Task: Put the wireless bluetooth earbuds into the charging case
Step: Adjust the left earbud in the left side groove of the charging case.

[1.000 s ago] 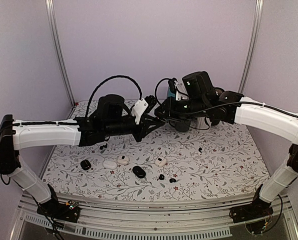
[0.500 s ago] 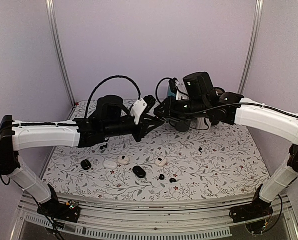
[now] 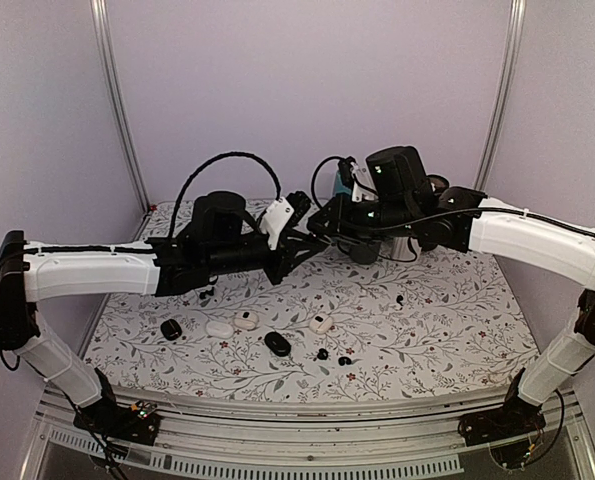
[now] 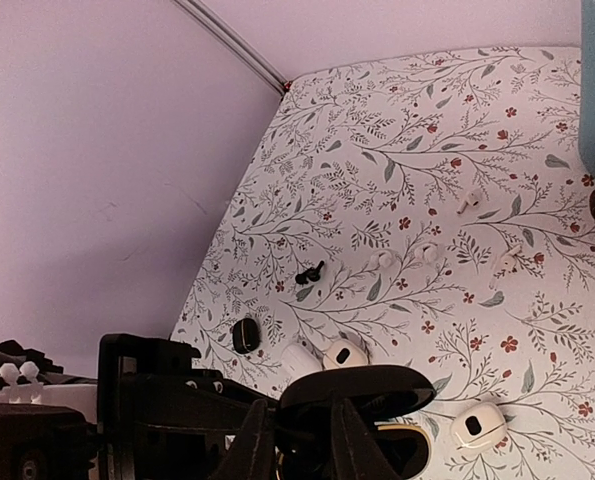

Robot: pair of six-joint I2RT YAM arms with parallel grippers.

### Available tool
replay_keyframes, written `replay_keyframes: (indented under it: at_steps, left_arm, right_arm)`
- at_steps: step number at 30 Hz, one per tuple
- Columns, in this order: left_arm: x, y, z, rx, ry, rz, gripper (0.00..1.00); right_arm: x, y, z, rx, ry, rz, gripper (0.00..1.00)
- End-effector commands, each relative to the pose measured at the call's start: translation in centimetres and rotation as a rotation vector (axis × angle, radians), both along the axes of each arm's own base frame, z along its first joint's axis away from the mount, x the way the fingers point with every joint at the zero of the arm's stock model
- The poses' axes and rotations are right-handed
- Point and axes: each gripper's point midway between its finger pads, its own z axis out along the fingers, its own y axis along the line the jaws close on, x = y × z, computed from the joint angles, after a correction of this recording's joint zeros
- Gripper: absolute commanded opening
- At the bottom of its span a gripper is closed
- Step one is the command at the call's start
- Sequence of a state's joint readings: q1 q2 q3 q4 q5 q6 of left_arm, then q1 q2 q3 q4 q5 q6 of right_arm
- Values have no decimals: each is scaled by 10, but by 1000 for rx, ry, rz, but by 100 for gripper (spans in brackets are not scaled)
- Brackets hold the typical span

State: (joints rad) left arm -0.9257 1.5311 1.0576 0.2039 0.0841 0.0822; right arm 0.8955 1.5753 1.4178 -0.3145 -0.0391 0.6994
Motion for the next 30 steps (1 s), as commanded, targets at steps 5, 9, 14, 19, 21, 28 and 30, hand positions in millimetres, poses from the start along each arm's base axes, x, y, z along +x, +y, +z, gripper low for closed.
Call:
replay_keyframes:
  at_steps: [5, 9, 14, 19, 21, 28, 30]
  left_arm:
    - [-1, 3, 69, -173, -159, 35, 0]
    - [1, 3, 70, -174, -182, 59, 0]
    - [3, 2, 71, -176, -209, 92, 0]
    - [4, 0, 71, -173, -232, 112, 0]
    - [5, 1, 72, -175, -237, 119, 0]
    - [9, 4, 72, -173, -258, 166, 0]
    - [11, 5, 72, -172, -263, 181, 0]
  right_arm:
    - [-3, -20, -41, -113, 94, -50, 14]
    - [-2, -22, -42, -99, 115, -73, 10]
    - [-2, -22, -44, -88, 139, -97, 8]
    - [-1, -24, -46, -95, 147, -112, 8]
    - [-1, -26, -49, -101, 152, -117, 10]
    - [-2, -30, -58, -85, 197, -161, 9]
    - [-2, -32, -59, -73, 211, -179, 9]
